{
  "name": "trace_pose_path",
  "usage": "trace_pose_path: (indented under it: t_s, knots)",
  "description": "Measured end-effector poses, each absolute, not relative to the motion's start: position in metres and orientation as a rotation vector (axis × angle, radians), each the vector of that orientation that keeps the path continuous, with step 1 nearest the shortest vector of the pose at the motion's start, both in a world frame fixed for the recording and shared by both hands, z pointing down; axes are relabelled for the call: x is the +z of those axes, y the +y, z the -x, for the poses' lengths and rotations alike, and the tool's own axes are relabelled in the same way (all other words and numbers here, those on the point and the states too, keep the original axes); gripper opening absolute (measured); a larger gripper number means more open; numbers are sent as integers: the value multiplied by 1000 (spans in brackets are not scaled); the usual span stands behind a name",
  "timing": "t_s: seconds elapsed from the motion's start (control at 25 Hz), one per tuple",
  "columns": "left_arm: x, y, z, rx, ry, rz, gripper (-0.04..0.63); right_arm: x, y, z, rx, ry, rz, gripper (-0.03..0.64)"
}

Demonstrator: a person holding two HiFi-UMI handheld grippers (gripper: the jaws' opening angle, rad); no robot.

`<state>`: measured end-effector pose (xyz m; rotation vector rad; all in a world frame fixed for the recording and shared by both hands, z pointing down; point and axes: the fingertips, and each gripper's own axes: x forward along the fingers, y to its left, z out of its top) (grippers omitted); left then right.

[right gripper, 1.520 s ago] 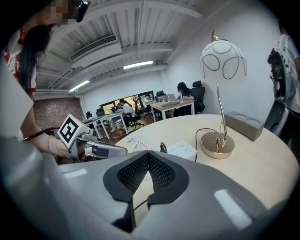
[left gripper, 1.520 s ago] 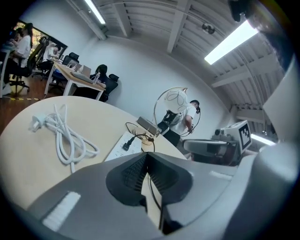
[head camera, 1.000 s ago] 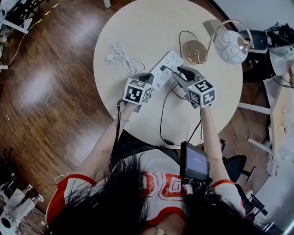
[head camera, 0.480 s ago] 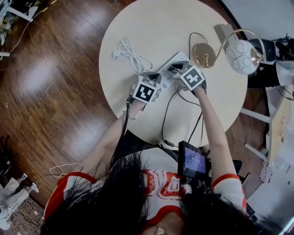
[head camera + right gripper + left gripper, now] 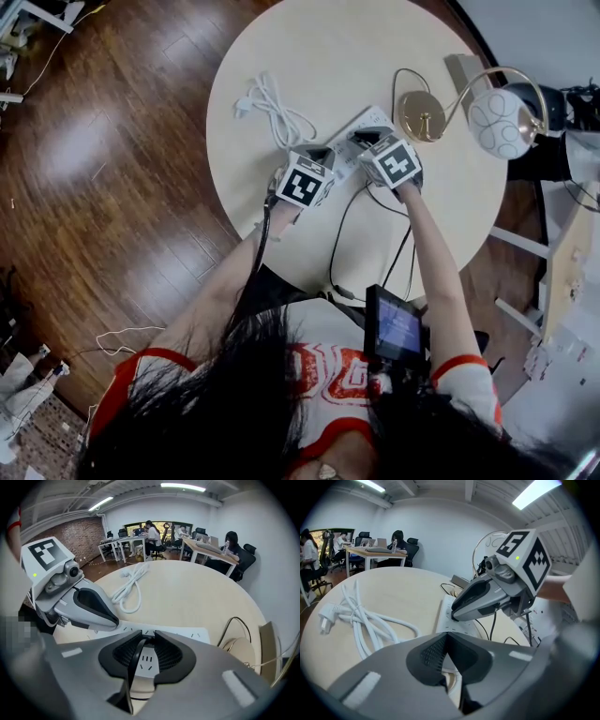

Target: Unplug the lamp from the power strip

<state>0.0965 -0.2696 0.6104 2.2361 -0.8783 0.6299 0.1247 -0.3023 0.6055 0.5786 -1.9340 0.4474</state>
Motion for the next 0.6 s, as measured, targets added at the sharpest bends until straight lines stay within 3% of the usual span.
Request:
trace_pose_path:
  t_s: [0.48, 0.6]
  knots:
    - [615, -268, -97, 628, -904, -2248, 0, 597, -306, -136, 720, -2066, -785, 86]
    - [613, -268, -95, 624, -906, -2240, 0, 594, -304, -134, 612, -2085, -776, 86]
